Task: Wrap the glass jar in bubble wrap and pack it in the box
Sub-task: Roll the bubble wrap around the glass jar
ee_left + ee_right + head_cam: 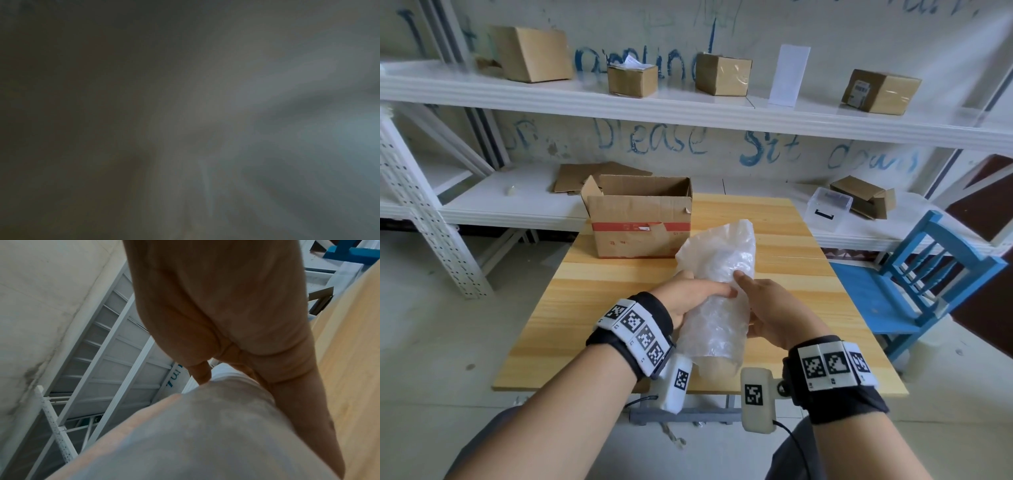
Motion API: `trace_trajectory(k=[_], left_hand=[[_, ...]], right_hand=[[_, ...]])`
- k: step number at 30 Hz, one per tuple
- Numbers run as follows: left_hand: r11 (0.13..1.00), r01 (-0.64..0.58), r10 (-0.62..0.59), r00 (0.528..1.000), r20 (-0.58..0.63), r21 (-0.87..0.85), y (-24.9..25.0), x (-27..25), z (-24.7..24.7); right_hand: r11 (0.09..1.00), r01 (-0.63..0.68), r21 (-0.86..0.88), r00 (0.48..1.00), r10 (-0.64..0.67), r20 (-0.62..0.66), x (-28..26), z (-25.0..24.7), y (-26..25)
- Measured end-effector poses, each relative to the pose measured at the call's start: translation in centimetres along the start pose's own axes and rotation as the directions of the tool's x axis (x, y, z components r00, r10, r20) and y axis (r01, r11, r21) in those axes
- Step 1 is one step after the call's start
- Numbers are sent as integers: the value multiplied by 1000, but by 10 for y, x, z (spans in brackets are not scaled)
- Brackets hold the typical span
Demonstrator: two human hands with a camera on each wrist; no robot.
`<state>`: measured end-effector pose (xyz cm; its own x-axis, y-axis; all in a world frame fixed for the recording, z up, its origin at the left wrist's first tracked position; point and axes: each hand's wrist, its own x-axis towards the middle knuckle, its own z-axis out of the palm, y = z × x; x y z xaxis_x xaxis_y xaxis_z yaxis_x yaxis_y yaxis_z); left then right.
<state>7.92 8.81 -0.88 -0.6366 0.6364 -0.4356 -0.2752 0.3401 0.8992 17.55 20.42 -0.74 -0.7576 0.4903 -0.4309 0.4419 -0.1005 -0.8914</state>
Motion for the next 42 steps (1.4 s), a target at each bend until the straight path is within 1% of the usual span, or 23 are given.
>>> trace_trajectory(k=[3,5,9,15,18,22,24,28,32,37,42], left_hand=[[999,-27,27,1000,-13,-31,2,-1,0],[998,-33,33,999,0,-62,4,-4,-1],[995,-36,40,999,35,-96,7,-12,2],[987,-57,59,998,9,-152,9,-17,1],[984,-64,61,998,-19,-164,12,-22,1],[978,-87,78,995,-55,-191,14,-29,1],[972,-96,88,995,-47,-216,15,-34,1],[954,-116,115,993,-20,-275,16,-42,0],[942,-105,106,994,-15,-320,17,-47,-1],[947,-96,101,995,1,-306,14,-48,-4],[948,-104,109,994,0,-302,12,-46,-6]], right_hand=[[998,47,48,998,-49,49,-4,-4,-3],[992,51,113,994,-62,94,-7,-7,-4],[970,62,235,966,-117,229,-11,-6,-3],[955,60,291,939,-153,308,-17,-1,-6],[946,71,316,937,-171,303,-19,1,-11],[919,101,382,924,-229,305,-23,3,-13],[903,114,415,918,-255,302,-25,3,-13],[878,180,443,915,-315,252,-31,7,-16],[868,200,455,906,-340,251,-35,9,-17],[863,195,466,900,-346,264,-39,10,-17],[881,293,371,909,-377,179,-36,16,-14]])
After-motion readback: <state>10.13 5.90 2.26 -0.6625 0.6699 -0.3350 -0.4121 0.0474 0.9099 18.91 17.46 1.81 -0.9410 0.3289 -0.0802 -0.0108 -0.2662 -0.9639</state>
